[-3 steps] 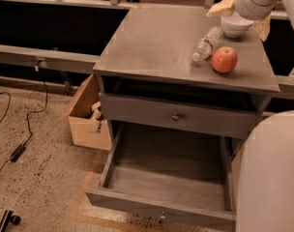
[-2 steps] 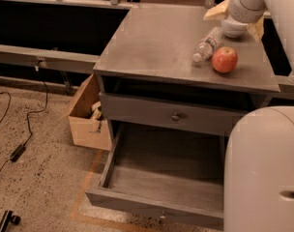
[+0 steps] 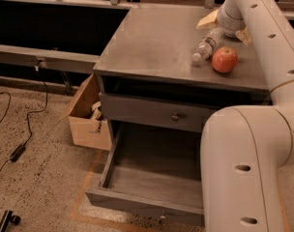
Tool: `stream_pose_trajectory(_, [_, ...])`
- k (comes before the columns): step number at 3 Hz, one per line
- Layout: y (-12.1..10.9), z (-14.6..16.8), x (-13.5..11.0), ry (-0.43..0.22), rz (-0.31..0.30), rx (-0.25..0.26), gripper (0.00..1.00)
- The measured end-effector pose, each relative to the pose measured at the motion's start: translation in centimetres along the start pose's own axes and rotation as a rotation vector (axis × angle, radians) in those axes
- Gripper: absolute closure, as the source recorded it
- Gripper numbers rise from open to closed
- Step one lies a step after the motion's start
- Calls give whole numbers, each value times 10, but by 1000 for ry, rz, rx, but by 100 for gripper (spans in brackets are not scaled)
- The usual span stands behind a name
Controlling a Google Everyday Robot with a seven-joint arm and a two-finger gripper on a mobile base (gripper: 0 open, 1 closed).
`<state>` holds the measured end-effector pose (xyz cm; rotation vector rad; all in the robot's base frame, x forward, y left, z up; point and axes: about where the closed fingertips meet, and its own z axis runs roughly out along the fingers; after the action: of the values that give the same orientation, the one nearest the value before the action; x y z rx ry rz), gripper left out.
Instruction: Place water bottle into middle drawer
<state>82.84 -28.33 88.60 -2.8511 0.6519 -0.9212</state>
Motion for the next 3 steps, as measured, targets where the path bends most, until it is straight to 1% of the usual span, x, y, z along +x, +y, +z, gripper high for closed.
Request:
stream_pose_trajectory(1, [-7,17,-4,-13,-4,-11,0])
stream_pose_trajectory(2, [-10,29,-12,-34,0,-35,17])
stream_pose_trajectory(3, [-15,36,-18,-49,-12,-63,41])
